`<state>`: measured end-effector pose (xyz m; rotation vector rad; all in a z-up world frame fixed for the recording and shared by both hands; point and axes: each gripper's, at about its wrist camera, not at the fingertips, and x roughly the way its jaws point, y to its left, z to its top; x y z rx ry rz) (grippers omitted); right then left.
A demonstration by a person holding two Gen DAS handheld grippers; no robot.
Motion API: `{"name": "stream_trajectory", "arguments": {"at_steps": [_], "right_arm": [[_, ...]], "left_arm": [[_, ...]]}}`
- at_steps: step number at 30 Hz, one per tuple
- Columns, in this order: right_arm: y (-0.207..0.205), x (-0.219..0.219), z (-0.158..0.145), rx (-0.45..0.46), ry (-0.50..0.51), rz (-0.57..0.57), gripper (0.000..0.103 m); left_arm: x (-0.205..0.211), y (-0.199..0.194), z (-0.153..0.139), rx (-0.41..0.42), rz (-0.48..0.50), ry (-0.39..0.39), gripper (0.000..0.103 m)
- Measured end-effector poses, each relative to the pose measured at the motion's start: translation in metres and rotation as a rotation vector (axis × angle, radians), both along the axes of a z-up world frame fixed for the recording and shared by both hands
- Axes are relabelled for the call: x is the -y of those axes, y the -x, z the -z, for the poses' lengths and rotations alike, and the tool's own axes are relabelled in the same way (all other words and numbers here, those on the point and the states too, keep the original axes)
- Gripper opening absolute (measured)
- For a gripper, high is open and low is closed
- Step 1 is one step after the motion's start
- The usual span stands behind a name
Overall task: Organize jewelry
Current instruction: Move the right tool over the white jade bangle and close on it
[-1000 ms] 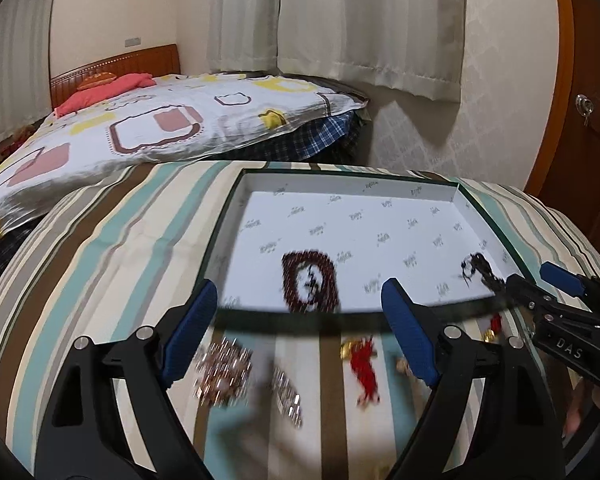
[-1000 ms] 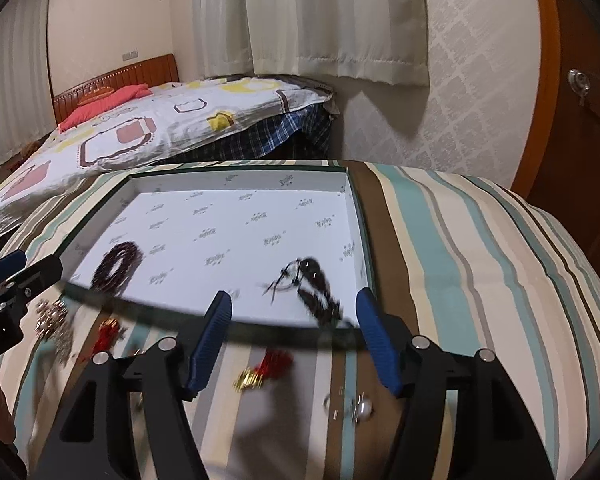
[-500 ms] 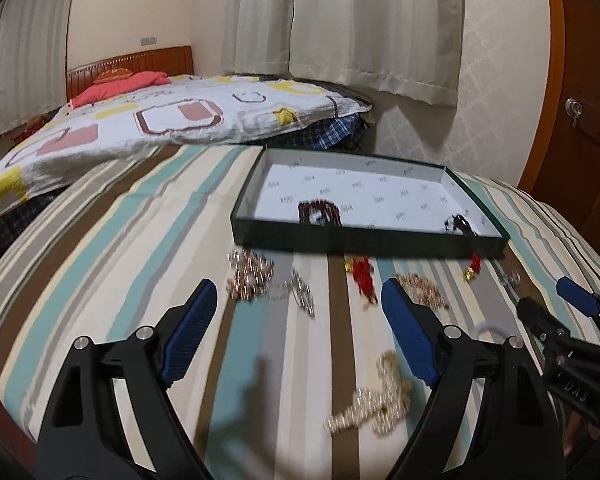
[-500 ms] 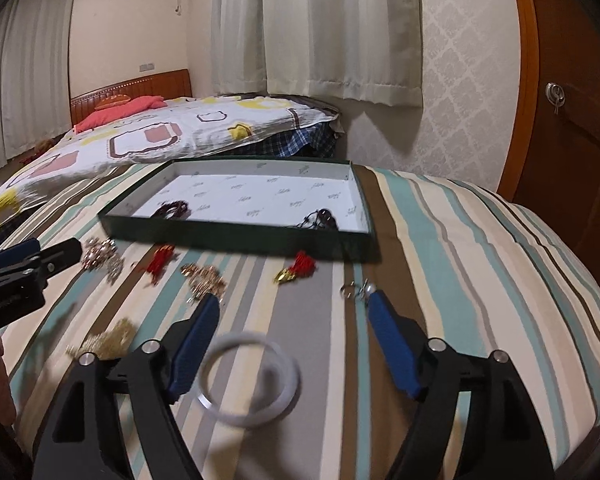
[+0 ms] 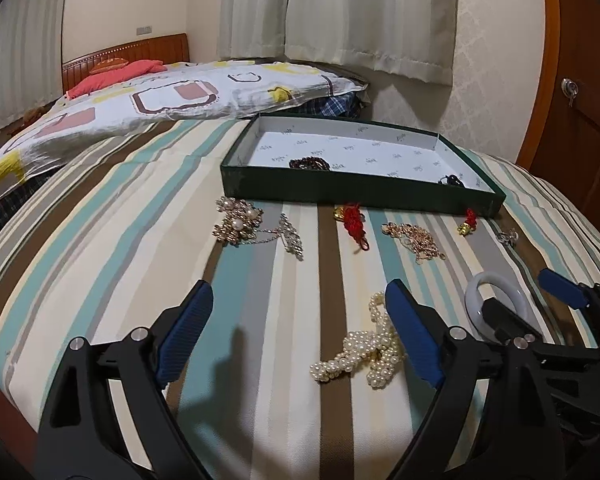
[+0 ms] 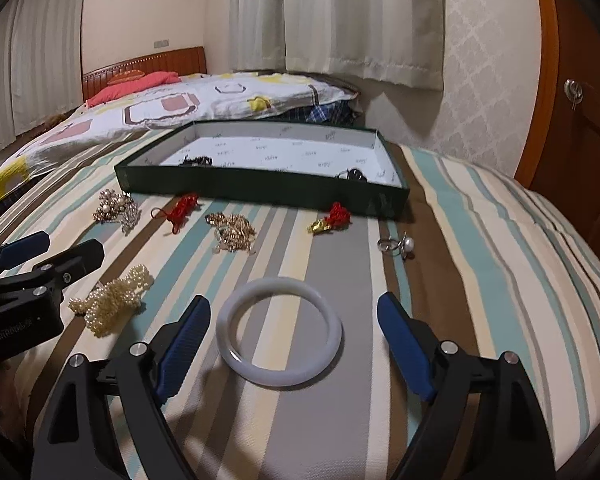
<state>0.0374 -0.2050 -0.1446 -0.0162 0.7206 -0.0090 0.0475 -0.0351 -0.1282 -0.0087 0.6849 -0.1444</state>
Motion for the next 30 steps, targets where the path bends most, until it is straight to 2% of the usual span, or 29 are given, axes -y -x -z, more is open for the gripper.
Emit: {"name": "stream_trajectory", "arguments": {"at_steps": [7,9,16,19,22,29,30], "right_arm": [[-0.001,-0.001,0.008,-0.059,-0.013,-0.009,0.081],[-0.001,-0.002,0.009,-0.068,-0.023,-0.021,0.069],[0.002,0.000,0.007,-0.063,-0.042,-0.012,0.069],[0.004,0.004,0.004,-0.052,-0.054,-0.003,0.069],[0.004,0.005,0.002,-0.047,-0.054,-0.004,0.069],[0.004,0.005,0.000,-0.036,-0.060,-0.004,0.069],[0.005,0.005,0.000,-0.036,-0.061,-0.005,0.069]], "left_arm": [[0.009,0.004,0.002,-0.007,0.034,-0.014,0.086],[0.011,0.005,0.003,-0.014,0.041,-0.015,0.086],[0.015,0.005,0.007,-0.037,0.057,-0.017,0.085],[0.018,0.002,0.011,-0.063,0.059,-0.030,0.077],[0.020,0.001,0.013,-0.073,0.070,-0.027,0.073],[0.029,0.005,0.013,-0.067,0.163,-0.010,0.038],[0.030,0.004,0.014,-0.074,0.167,-0.015,0.037]]}}
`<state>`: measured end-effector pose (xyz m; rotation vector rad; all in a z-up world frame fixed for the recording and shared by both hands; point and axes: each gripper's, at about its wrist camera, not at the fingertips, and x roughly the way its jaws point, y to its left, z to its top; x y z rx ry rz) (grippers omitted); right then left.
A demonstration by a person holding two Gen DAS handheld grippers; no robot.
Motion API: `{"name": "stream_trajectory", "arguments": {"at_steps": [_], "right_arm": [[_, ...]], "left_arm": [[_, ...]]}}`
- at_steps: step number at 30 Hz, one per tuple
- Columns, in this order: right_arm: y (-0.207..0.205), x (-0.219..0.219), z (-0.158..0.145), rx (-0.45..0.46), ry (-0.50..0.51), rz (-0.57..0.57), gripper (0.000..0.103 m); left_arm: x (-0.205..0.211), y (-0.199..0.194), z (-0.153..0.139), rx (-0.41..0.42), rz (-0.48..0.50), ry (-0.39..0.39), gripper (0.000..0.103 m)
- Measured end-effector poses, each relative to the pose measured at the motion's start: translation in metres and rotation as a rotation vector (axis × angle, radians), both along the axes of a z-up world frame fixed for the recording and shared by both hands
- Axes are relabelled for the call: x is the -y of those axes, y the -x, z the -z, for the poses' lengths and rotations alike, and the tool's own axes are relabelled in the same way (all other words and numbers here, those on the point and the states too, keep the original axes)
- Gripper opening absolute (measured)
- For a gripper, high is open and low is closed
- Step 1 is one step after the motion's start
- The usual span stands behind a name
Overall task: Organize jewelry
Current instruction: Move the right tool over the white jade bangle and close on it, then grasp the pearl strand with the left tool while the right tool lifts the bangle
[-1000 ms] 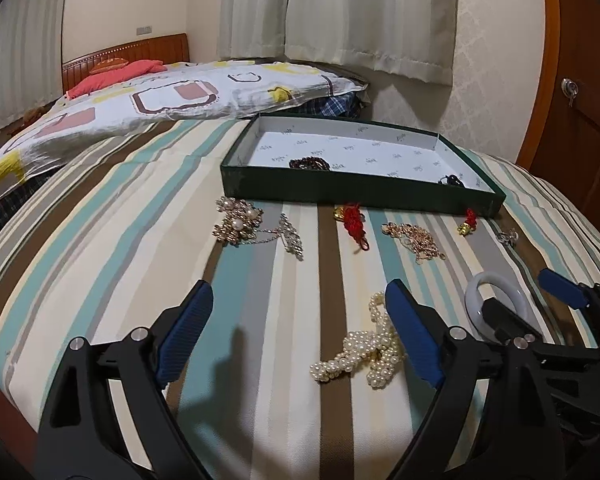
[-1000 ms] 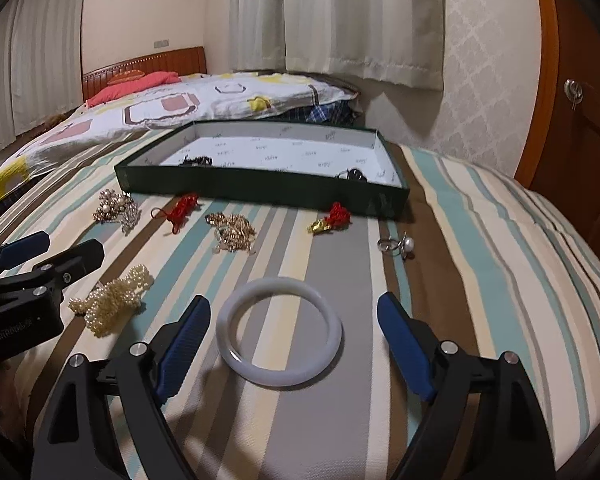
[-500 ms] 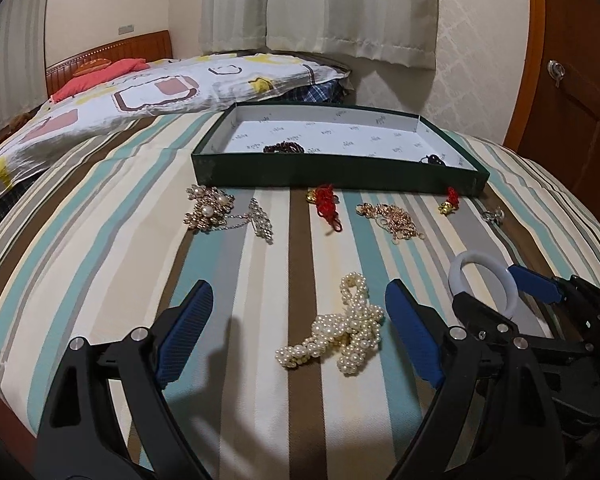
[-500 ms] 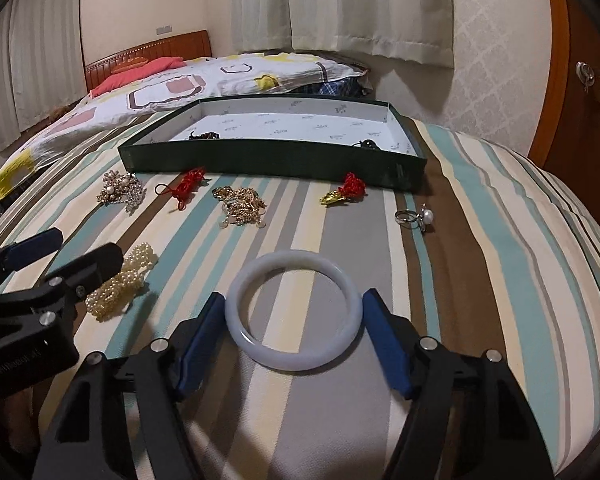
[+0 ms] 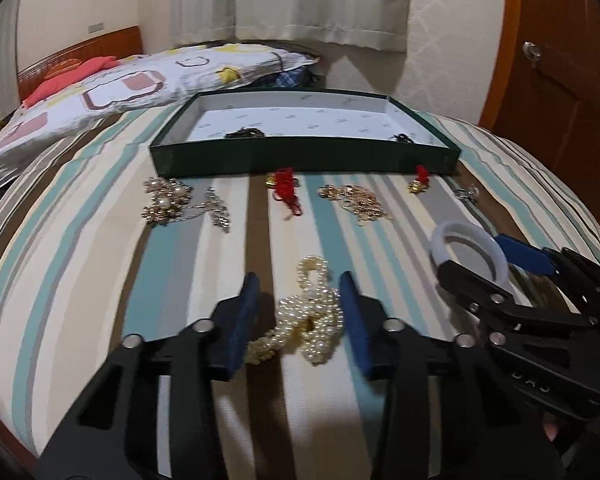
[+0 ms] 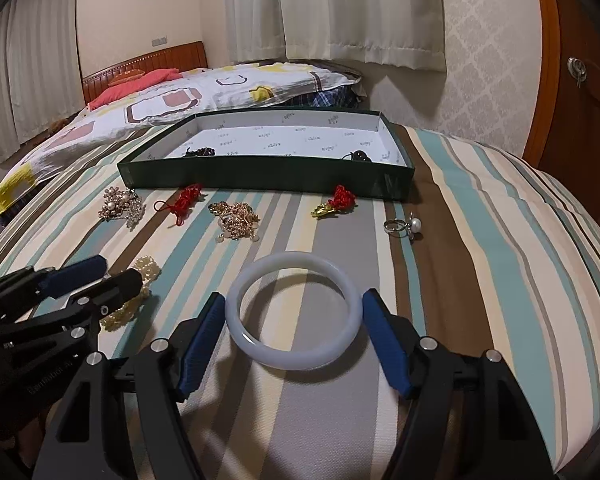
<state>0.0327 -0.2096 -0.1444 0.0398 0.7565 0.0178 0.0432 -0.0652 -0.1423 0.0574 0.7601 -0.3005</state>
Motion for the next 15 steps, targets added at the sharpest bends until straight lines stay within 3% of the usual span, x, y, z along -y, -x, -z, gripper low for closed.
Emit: {"name": "stream_trajectory", "arguments": {"at_steps": [3,5,8,13,15], "right_arm": [[0.0007,-0.0003,-0.0006,0.003,0.001,0.001,0.069],[0.0003,-0.0001,-0.0012,0.003,-0.001,0.003,0.069],[0.0003,0.0005,-0.0023,0.002,-0.003,0.002,0.069],[0.0007,0.0005,-0.0032,0.003,-0.006,0.003,0.069],[0.0006,0.0002,-0.0038,0.005,-0.007,0.004,0.069]], "left_arm": [[-0.0004,-0.0003,-0.0007,0.007,-0.014,-0.008,0.039],[-0.0026,-0.0026,0.0001,0.000,-0.031,-0.003,0.049],[-0.0067,-0.0050,0.0013,-0.018,-0.045,0.020,0.055],[-0.0013,-0.0050,0.0041,-0.027,-0.014,0.005,0.054],[-0.0004,-0.0051,0.0043,-0.027,-0.005,0.008,0.046]]}}
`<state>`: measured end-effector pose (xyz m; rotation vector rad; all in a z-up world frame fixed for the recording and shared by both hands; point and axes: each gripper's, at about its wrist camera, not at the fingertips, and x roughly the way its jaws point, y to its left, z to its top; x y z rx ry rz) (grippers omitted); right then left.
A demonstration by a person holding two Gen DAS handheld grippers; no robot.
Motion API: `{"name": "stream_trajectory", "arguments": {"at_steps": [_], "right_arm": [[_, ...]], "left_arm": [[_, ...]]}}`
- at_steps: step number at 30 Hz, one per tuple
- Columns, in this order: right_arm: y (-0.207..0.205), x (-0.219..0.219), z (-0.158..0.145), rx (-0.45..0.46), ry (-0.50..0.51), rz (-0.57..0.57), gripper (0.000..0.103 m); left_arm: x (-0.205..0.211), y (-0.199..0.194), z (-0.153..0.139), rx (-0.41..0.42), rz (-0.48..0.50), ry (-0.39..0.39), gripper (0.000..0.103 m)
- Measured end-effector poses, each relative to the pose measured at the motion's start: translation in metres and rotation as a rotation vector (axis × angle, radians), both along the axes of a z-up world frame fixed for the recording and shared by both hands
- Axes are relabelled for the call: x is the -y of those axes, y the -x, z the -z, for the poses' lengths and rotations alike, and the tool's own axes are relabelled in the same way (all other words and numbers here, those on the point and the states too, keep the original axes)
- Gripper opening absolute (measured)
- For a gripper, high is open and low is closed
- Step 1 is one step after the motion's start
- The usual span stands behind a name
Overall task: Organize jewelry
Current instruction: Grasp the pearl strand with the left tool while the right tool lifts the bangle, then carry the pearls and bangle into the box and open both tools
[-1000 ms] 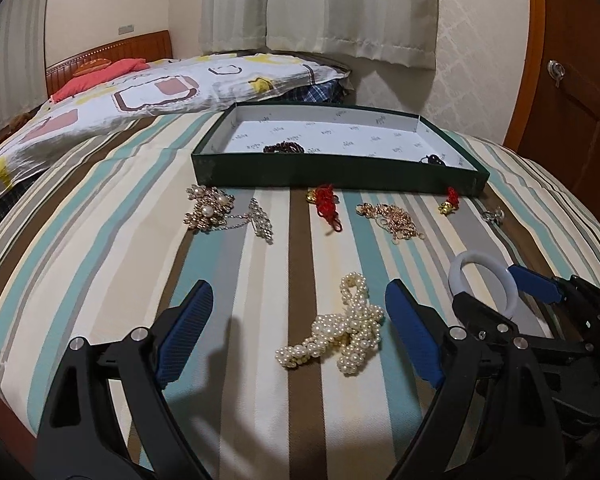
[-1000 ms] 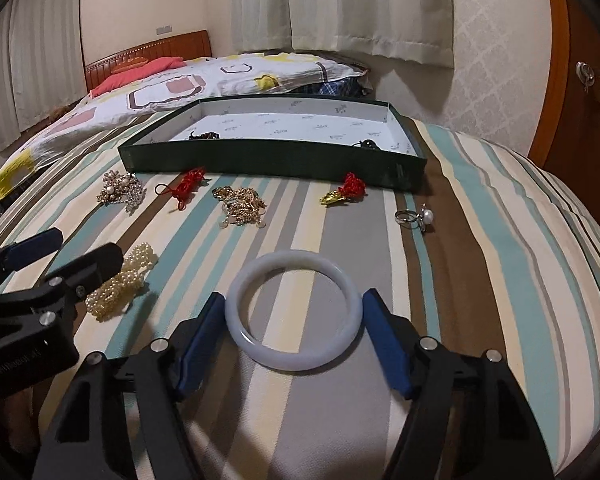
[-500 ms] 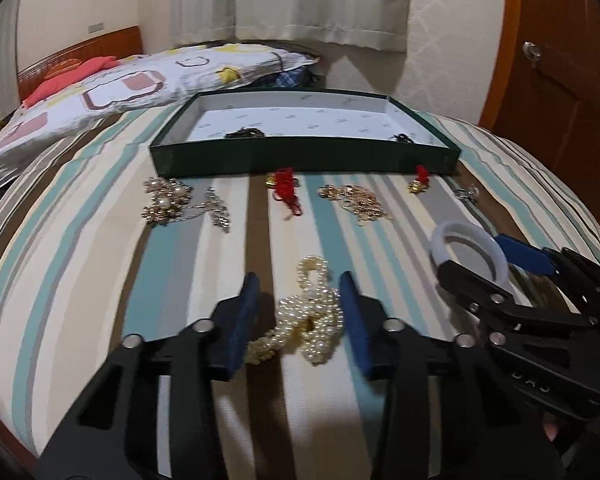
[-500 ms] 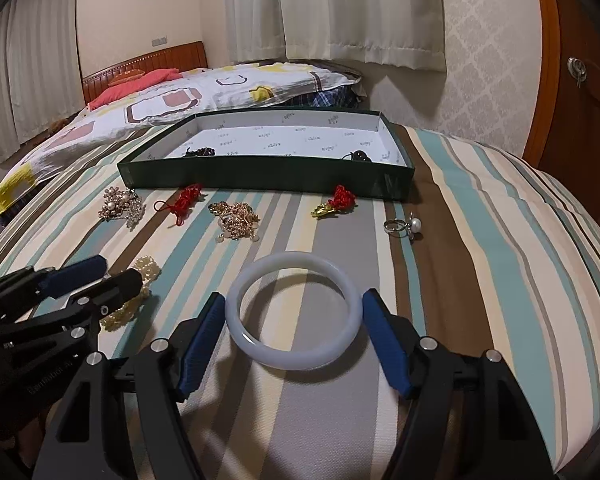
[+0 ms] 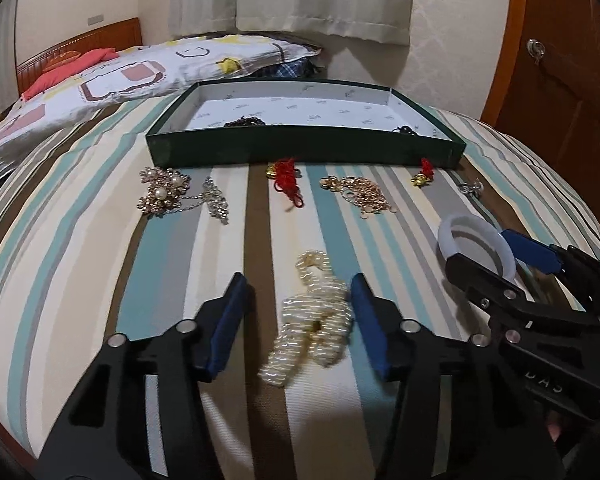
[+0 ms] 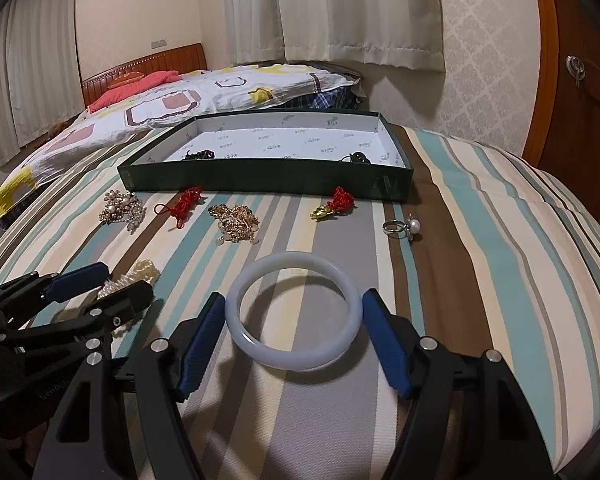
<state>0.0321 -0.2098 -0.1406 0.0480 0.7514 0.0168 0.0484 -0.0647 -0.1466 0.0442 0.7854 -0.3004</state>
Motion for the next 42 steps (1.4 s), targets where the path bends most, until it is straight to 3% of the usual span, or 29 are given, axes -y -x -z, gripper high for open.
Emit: {"name": "stream_trajectory", "arguments": {"at_steps": [2,5,12,24,34,42], "right_arm": [[0.000,0.000,0.000,0.001,-0.003,0.000,0.069],[0.000,0.000,0.000,0.002,-0.006,0.000,0.069],[0.000,0.000,-0.003,0.008,-0.009,-0.002,0.069],[-0.013,0.001,-0.029,0.072,-0.009,-0.006,0.069],[-0.063,0.007,-0.062,0.158,0.001,-0.008,0.069],[-0.113,0.009,-0.059,0.156,0.022,-0.021,0.069]], "left_arm": [[-0.001,0.000,0.000,-0.001,0.002,0.007,0.032],[-0.004,-0.002,0.000,-0.006,0.000,0.027,0.022],[-0.004,-0.001,-0.003,0.000,0.002,0.041,0.021],[-0.006,-0.015,-0.039,0.105,-0.017,0.043,0.020],[0.001,-0.067,-0.073,0.175,-0.030,0.080,0.020],[0.024,-0.119,-0.070,0.165,-0.018,0.089,0.020]]}}
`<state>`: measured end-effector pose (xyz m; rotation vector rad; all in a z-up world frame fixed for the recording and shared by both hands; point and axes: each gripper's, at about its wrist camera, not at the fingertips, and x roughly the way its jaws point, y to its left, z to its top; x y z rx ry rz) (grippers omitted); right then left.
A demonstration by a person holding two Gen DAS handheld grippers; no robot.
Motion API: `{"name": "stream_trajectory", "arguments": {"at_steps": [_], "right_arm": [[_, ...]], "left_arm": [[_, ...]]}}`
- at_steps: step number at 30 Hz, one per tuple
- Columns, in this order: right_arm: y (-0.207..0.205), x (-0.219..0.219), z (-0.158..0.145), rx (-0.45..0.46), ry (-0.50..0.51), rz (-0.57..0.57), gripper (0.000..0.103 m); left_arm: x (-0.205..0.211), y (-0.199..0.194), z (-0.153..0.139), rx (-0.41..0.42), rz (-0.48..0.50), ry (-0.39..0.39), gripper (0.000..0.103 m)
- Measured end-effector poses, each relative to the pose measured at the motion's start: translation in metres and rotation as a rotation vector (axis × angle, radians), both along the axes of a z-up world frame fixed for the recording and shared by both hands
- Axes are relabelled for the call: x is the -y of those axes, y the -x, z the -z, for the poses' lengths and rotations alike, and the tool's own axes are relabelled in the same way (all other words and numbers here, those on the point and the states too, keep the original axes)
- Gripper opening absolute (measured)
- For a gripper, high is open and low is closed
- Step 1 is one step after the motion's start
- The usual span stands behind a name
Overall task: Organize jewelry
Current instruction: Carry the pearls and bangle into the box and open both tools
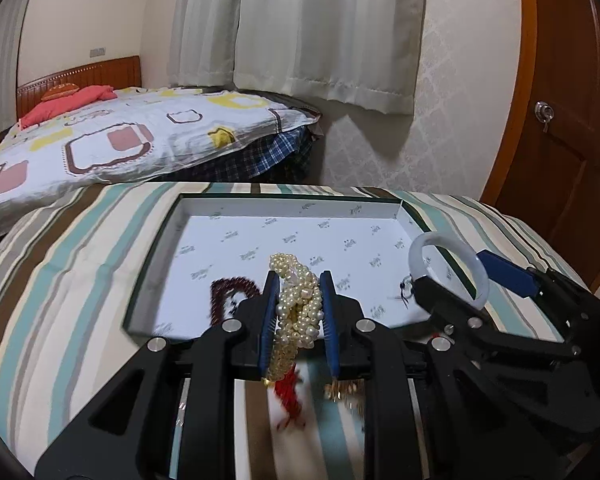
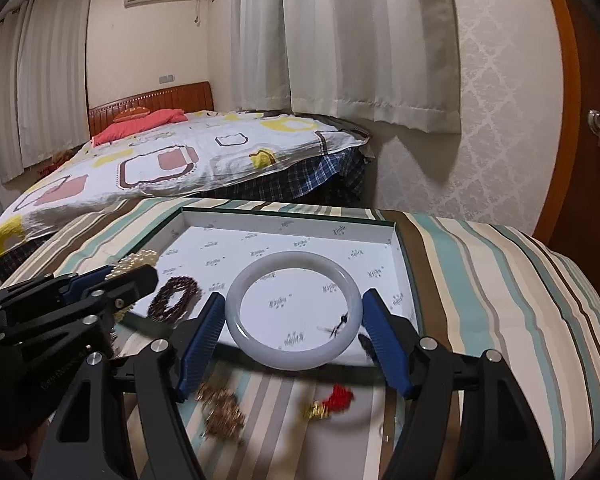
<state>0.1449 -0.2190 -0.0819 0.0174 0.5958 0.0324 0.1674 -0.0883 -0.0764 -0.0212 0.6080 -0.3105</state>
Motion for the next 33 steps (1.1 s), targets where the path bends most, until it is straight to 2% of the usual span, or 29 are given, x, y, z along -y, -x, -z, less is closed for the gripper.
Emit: {"name": "stream_trajectory", "arguments": {"at_steps": [8,15,22,27,30,33], "right_arm": [[-0.034,0.012,0.025,-0.078,-0.022,0.004,0.069],[-0.058,0.018,0.040,-0.171,-0.037,-0.015,0.069],[-0.067,0.024,0.051,-0.243,-0.068,-0.023,0.069],[-0.070,0.022,0.055,-0.274,-0.073,-0.037,0.069],[-0.073,0.023,0.057,-0.283,-0.074,-0.037,0.069],[-0.072,0.024,0.056,-0.283,-0.074,-0.031,0.069]], "left_arm": [[0.012,-0.039,0.025,-0.053,-0.010,-0.019,0.020],[0.015,-0.070,0.046,-0.165,-0.005,-0.008,0.020],[0.019,-0.082,0.058,-0.247,0.007,-0.030,0.021],[0.017,-0.085,0.062,-0.272,0.002,-0.022,0.021],[0.016,-0.085,0.062,-0.279,-0.004,-0.020,0.025],[0.012,-0.085,0.062,-0.275,-0.018,-0.013,0.037]]}}
